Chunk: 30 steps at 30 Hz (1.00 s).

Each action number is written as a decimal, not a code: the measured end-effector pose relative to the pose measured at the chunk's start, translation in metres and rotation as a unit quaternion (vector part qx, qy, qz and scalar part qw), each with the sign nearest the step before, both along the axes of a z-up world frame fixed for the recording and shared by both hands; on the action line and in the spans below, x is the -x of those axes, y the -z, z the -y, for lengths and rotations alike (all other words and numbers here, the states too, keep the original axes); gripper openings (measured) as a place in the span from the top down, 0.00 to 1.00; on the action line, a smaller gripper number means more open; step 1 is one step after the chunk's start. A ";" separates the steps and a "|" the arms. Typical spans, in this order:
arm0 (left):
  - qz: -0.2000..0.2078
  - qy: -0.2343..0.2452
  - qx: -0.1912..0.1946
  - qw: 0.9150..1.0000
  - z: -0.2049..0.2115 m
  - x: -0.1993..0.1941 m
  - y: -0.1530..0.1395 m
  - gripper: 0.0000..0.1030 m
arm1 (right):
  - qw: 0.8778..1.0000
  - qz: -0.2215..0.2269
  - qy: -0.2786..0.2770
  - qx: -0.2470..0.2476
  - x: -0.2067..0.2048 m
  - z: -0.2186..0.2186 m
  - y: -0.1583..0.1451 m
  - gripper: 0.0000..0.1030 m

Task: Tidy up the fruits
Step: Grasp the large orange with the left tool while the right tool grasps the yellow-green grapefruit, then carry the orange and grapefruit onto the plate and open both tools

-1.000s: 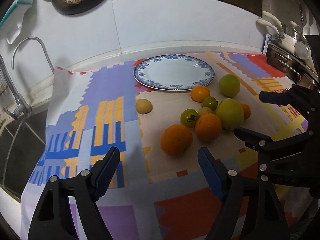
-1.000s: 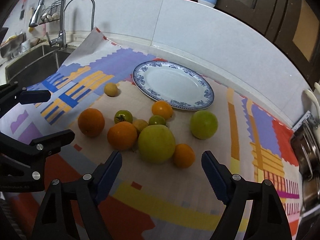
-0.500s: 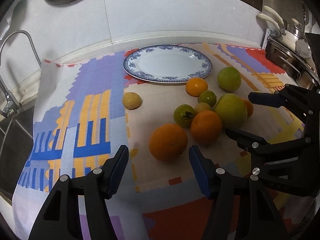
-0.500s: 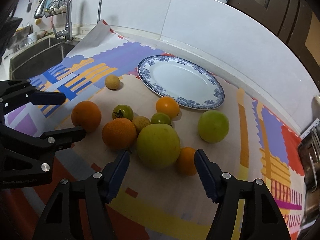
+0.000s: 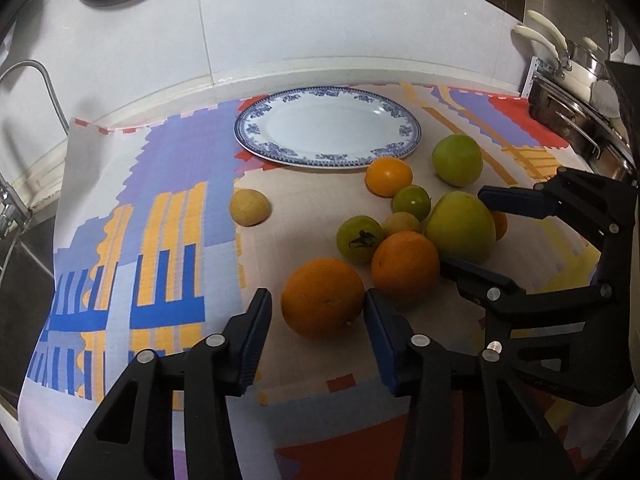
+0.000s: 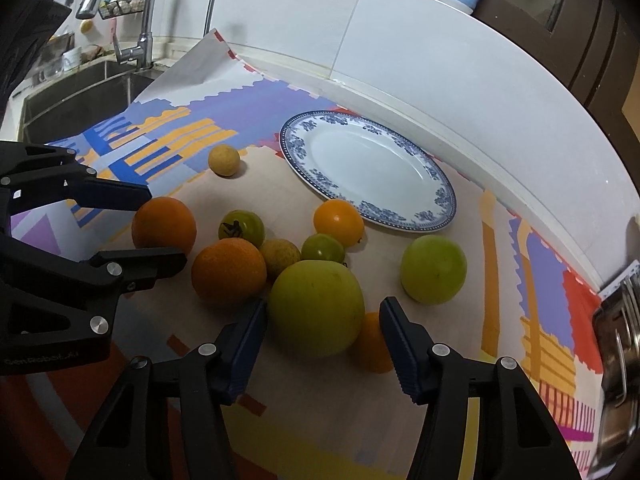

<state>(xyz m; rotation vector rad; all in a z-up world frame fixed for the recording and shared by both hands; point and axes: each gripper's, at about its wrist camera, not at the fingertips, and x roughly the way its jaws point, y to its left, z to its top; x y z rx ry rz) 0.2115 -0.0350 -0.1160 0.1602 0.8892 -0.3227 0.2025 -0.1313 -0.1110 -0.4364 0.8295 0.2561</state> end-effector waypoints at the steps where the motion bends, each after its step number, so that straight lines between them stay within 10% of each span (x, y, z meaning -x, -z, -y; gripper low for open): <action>1: -0.003 0.002 0.003 1.000 0.000 -0.001 0.001 0.59 | 1.000 0.000 -0.001 0.000 0.000 0.000 0.000 0.44; 30: 0.075 -0.006 0.041 0.996 -0.009 0.022 -0.062 0.60 | 0.994 0.041 0.054 -0.090 0.027 0.013 -0.059 0.52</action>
